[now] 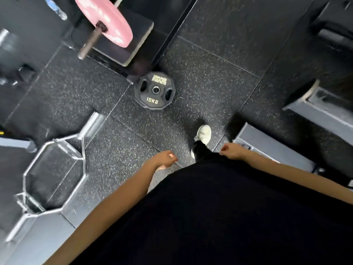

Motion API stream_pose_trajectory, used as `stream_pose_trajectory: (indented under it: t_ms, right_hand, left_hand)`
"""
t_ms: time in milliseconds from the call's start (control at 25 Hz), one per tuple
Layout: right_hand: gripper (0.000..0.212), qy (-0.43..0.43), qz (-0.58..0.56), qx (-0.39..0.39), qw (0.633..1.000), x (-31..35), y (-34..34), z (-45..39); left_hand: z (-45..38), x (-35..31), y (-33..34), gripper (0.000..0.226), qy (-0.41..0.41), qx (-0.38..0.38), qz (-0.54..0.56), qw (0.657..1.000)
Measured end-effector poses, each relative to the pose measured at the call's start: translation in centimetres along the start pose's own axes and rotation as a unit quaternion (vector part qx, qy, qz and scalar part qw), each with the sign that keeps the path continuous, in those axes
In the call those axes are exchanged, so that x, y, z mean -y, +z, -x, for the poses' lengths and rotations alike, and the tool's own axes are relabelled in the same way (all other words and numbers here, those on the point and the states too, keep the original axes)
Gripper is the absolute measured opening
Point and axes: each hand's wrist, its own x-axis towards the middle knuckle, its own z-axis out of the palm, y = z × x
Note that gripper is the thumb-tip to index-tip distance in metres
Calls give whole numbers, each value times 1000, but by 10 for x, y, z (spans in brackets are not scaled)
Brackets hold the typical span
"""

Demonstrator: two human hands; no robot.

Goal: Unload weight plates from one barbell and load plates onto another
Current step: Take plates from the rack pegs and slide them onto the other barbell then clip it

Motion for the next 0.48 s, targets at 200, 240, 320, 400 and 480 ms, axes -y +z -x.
stream_pose_trajectory:
  t_ms: [200,240,320,400,480]
  right_hand:
    - [38,40,-81,-57,994,20,-145,-58]
    - [42,46,-88,-64,993,22,-168,-68]
    - [44,51,-102,-70,991,23,-215,-89]
    - [43,62,-118,-69,989,19,-252,-108]
    - [41,77,-134,-64,986,13,-289,-136]
  left_hand:
    - [-58,-98,-135,39,39,-53,-49,997]
    - [-67,-115,-157,38,54,-81,-37,995]
    - [-90,-157,-201,37,72,-96,-18,993]
    - [-116,-196,-235,36,83,-71,-47,993]
    - [-149,-232,-268,36,89,-48,-85,991]
